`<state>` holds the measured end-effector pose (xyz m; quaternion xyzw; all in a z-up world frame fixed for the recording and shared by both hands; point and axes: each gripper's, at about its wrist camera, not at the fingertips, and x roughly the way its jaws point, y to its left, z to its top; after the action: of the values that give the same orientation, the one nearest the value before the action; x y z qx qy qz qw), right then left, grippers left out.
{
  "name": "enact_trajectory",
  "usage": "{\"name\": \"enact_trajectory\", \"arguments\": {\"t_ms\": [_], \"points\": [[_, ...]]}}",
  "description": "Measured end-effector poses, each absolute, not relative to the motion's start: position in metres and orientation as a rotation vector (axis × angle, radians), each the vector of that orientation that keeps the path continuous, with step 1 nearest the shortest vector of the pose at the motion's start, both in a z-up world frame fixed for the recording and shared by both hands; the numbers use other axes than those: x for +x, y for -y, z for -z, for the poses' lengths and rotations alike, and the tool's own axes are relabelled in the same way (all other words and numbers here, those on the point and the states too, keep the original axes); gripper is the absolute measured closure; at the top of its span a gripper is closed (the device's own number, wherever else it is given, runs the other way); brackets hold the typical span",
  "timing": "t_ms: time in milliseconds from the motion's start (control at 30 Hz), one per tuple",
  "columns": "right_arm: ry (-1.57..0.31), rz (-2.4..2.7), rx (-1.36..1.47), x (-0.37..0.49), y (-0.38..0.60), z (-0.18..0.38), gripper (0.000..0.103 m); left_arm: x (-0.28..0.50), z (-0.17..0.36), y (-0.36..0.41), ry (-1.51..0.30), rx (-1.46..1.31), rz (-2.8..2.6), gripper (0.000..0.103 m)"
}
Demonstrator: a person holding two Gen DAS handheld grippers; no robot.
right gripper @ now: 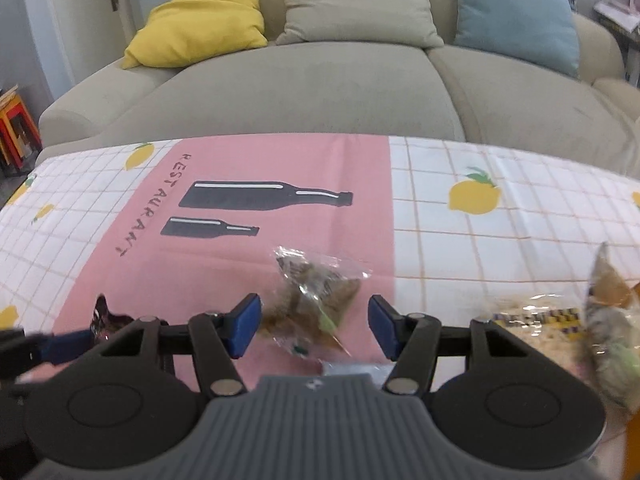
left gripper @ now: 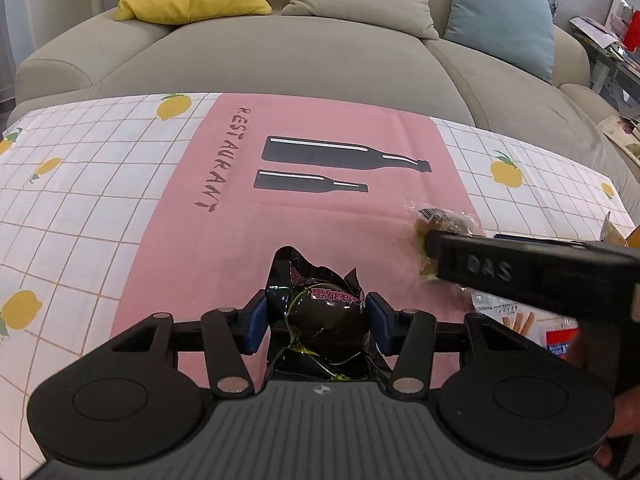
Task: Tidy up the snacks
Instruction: 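Grasp the clear bag of brown snacks with right tool while left holds black wrapper, then carry the black wrapper and clear snack bag over the orange box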
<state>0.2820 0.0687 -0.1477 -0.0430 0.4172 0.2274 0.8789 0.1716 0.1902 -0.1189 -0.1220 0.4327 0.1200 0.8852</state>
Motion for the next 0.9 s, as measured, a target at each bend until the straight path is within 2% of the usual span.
{"name": "enact_trajectory", "arguments": {"t_ms": [167, 200, 400, 633, 900], "points": [[-0.930, -0.462, -0.053, 0.294, -0.078, 0.157, 0.053, 0.171, 0.122, -0.192, -0.904, -0.263, -0.253, 0.045], [-0.934, -0.462, -0.050, 0.295, -0.079, 0.159, 0.058, 0.170, 0.122, -0.192, -0.905, -0.265, -0.253, 0.045], [-0.936, -0.462, -0.071, 0.292, -0.079, 0.161, 0.064, 0.166, 0.121, -0.191, -0.908, -0.279, -0.257, 0.045], [-0.936, -0.492, -0.123, 0.283, -0.077, 0.157, 0.070, 0.154, 0.115, -0.188, -0.915, -0.308, -0.276, 0.045], [-0.890, -0.552, -0.110, 0.242, -0.053, 0.126, 0.070, 0.130, 0.096, -0.178, -0.906, -0.345, -0.278, 0.045]]}}
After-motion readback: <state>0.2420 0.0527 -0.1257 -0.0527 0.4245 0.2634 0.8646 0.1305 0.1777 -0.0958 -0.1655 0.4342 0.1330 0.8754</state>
